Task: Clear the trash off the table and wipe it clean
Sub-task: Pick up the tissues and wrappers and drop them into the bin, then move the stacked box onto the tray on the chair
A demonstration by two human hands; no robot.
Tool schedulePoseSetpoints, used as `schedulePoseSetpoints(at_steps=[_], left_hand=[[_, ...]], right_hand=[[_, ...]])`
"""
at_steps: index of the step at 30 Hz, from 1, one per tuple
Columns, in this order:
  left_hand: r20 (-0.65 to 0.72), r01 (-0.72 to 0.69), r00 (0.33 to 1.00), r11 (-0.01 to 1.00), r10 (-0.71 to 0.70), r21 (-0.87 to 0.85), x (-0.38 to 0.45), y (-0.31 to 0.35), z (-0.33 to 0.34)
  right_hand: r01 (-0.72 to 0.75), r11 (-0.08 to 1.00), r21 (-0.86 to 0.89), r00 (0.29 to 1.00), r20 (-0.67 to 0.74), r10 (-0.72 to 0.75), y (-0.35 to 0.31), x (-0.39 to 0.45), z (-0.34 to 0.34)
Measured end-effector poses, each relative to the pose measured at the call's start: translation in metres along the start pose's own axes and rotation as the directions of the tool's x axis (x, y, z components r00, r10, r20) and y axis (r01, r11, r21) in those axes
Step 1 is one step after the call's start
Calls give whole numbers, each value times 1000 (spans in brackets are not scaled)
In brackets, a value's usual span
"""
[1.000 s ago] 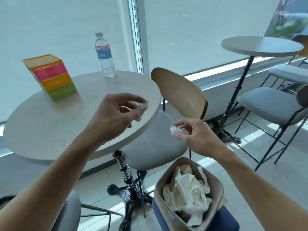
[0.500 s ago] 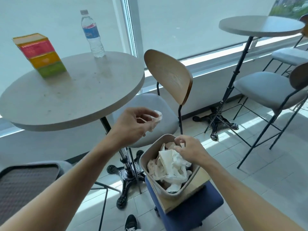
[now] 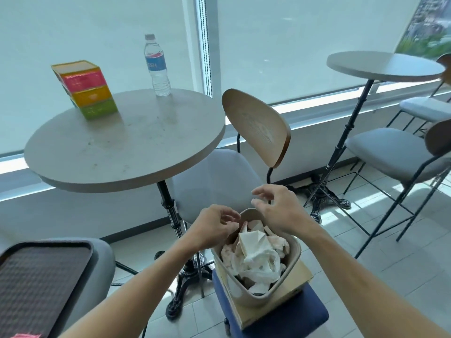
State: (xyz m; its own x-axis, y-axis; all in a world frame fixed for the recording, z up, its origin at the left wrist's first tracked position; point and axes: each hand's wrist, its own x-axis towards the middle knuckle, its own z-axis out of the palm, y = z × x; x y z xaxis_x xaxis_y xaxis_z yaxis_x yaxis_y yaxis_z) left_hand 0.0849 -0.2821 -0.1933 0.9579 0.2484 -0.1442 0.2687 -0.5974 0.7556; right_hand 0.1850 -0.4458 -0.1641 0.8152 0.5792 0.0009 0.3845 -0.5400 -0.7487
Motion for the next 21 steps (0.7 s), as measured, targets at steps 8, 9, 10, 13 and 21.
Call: schedulePoseSetpoints(at_steps=[8, 9, 10, 13, 21], left_hand=[[-137, -221, 969, 971, 207, -97, -43, 8, -105], [-161, -239, 962, 967, 222, -90, -48, 7, -122], [-185, -251, 955, 964, 232, -84, -53, 5, -139], [-275, -261, 932, 964, 238, -48, -62, -5, -191], [-486, -177, 865, 982, 126, -61, -64, -44, -289]], right_hand=[[164, 984, 66, 986, -48, -161, -94, 30, 11], [189, 979, 73, 981, -66, -185, -109, 36, 16], [215, 973, 85, 974, -86, -208, -125, 41, 21], [267, 956, 119, 960, -122, -253, -170, 59, 41], [347, 927, 141, 937, -103, -335, -253, 107, 95]])
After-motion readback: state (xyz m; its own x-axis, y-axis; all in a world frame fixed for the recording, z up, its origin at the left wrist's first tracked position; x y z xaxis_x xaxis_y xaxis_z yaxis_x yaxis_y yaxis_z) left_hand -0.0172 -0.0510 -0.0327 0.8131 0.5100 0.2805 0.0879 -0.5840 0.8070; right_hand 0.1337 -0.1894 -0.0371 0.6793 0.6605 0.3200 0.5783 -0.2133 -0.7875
